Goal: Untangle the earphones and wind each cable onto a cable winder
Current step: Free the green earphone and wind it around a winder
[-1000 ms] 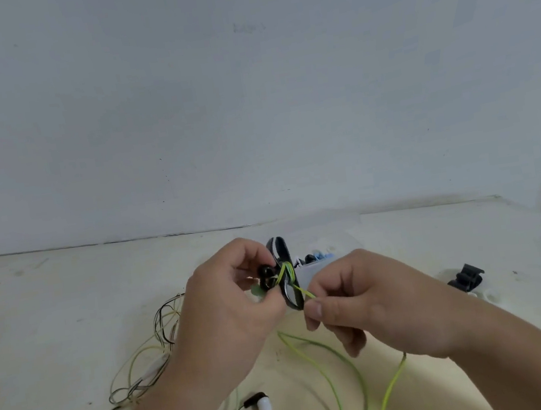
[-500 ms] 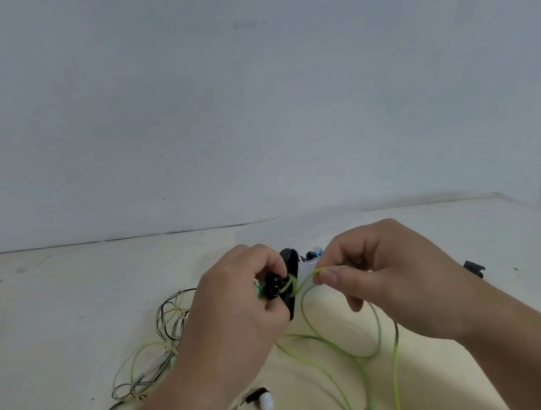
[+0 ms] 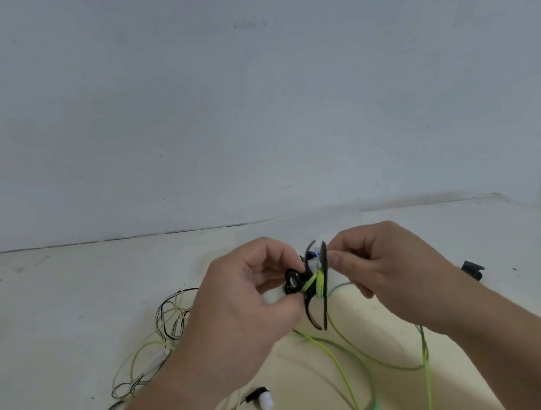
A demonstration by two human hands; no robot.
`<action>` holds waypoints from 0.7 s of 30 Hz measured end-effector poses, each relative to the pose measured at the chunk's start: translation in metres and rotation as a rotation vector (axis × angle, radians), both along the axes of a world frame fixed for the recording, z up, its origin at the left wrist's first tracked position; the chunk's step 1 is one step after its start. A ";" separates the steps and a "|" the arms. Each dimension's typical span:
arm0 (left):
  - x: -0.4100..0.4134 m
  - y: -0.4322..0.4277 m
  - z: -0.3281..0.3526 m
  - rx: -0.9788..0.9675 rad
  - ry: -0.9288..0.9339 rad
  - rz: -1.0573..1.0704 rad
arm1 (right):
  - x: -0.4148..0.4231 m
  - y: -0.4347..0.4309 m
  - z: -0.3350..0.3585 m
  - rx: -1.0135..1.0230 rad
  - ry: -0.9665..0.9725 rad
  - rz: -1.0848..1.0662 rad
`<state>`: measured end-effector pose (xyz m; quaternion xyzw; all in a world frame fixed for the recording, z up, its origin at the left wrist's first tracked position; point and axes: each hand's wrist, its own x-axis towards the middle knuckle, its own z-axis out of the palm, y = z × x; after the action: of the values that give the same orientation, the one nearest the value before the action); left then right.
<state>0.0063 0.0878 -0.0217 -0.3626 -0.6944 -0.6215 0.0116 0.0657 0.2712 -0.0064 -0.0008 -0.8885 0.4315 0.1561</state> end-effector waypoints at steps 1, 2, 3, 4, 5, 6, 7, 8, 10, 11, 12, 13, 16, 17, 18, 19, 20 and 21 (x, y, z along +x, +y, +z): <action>-0.001 0.000 0.001 0.048 -0.039 -0.011 | -0.001 -0.001 -0.002 0.022 -0.050 0.046; -0.002 0.000 0.001 0.095 -0.076 -0.013 | -0.001 -0.003 -0.004 0.023 -0.089 0.094; -0.003 0.000 0.001 0.140 -0.114 -0.007 | -0.001 -0.005 -0.006 0.009 -0.114 0.140; -0.004 -0.001 0.001 0.175 -0.147 0.003 | -0.002 -0.007 -0.008 -0.009 -0.129 0.179; -0.005 0.000 0.001 0.201 -0.175 0.010 | -0.002 -0.009 -0.010 -0.027 -0.140 0.211; -0.005 0.000 0.000 0.227 -0.205 0.015 | -0.002 -0.010 -0.012 -0.047 -0.152 0.243; -0.005 0.000 0.001 0.260 -0.244 0.021 | -0.002 -0.012 -0.014 -0.065 -0.169 0.276; -0.005 0.001 0.001 0.293 -0.284 0.038 | -0.002 -0.014 -0.015 -0.071 -0.190 0.306; -0.007 0.000 0.000 0.288 -0.290 0.123 | -0.002 -0.015 -0.016 -0.036 -0.223 0.344; -0.007 -0.001 0.000 0.247 -0.255 0.179 | -0.002 -0.015 -0.016 -0.013 -0.232 0.350; -0.008 -0.002 -0.001 0.200 -0.217 0.232 | -0.002 -0.014 -0.016 0.010 -0.239 0.351; -0.009 -0.003 -0.001 0.156 -0.181 0.278 | -0.002 -0.014 -0.015 0.028 -0.243 0.352; -0.011 -0.004 -0.002 0.076 -0.094 0.343 | 0.000 -0.014 -0.010 0.073 -0.224 0.373; -0.010 -0.004 -0.002 0.049 -0.060 0.342 | 0.001 -0.015 -0.008 0.077 -0.219 0.380; -0.008 -0.003 -0.002 0.013 -0.017 0.339 | 0.003 -0.015 -0.006 0.072 -0.214 0.386; -0.007 -0.002 -0.003 -0.027 0.029 0.339 | 0.004 -0.016 -0.004 0.067 -0.207 0.389; -0.006 -0.001 -0.004 -0.066 0.075 0.344 | 0.005 -0.016 -0.002 0.072 -0.197 0.388; -0.006 -0.001 -0.006 -0.106 0.121 0.350 | 0.006 -0.017 0.000 0.090 -0.178 0.380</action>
<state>0.0008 0.0868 -0.0280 -0.2730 -0.7768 -0.5494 0.1422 0.0719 0.2544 -0.0068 0.1355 -0.9014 0.4112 -0.0072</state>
